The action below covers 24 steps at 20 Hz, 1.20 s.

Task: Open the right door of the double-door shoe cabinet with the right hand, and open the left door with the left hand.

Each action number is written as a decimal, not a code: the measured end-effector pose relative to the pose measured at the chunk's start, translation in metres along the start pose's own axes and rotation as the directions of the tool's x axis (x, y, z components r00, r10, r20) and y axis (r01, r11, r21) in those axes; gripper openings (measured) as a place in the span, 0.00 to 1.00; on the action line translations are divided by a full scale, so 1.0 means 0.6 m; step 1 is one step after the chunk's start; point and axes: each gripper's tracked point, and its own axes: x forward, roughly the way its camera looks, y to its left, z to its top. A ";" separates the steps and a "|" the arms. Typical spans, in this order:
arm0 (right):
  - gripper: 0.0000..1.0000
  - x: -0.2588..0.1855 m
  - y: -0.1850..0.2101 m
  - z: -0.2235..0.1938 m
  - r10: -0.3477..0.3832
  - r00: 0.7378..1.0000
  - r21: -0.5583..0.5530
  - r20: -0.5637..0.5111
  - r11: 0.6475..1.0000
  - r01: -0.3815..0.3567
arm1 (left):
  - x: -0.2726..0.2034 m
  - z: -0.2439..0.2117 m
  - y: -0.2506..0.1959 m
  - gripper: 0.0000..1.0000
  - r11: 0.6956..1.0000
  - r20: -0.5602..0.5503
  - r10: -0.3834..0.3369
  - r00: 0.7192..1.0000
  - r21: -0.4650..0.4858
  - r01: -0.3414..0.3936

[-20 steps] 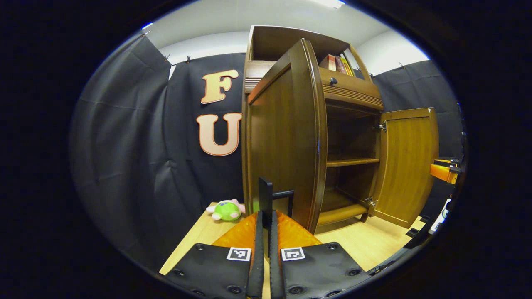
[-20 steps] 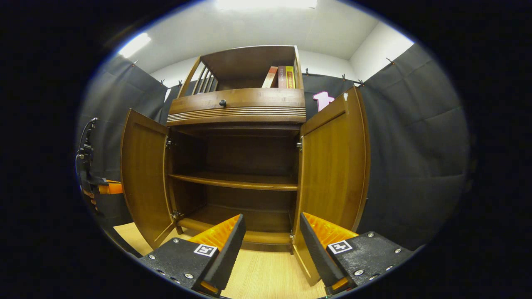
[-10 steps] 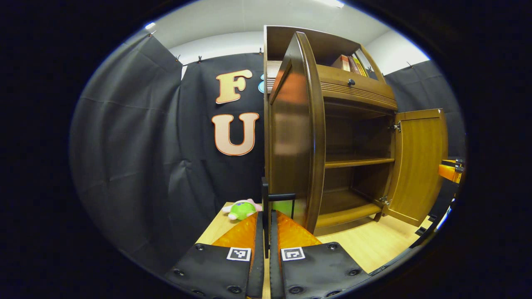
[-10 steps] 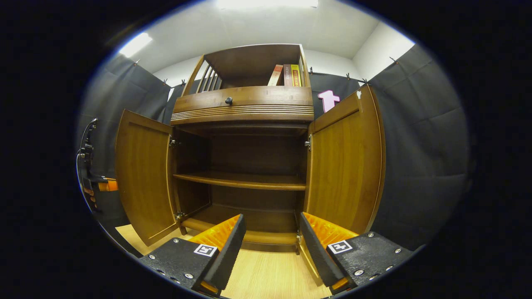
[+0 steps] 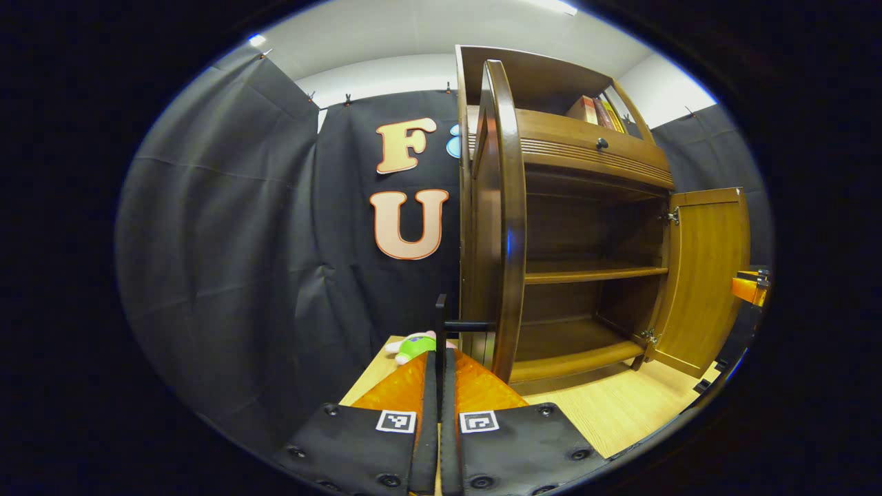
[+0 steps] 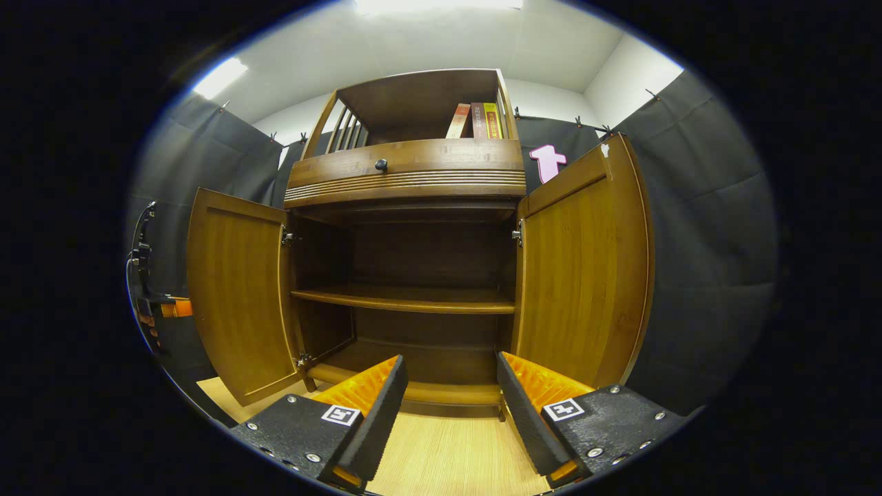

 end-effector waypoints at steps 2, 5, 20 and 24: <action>0.82 -0.001 -0.002 0.003 -0.002 1.000 -0.001 0.002 1.000 0.002 | -0.009 0.009 0.019 0.08 1.000 0.009 0.030 1.000 -0.003 -0.030; 0.87 0.003 -0.014 0.010 -0.015 1.000 0.009 0.009 1.000 0.015 | -0.023 0.030 0.007 0.07 0.999 0.021 0.002 1.000 -0.049 -0.001; 0.93 0.027 -0.075 0.060 -0.065 0.997 0.051 0.034 0.997 0.064 | -0.058 0.116 -0.095 0.39 1.000 0.066 -0.026 0.997 0.002 0.026; 0.93 0.027 -0.081 0.068 -0.063 0.997 0.044 0.040 0.997 0.062 | -0.056 0.138 -0.147 0.67 0.997 0.086 -0.074 0.994 0.011 0.073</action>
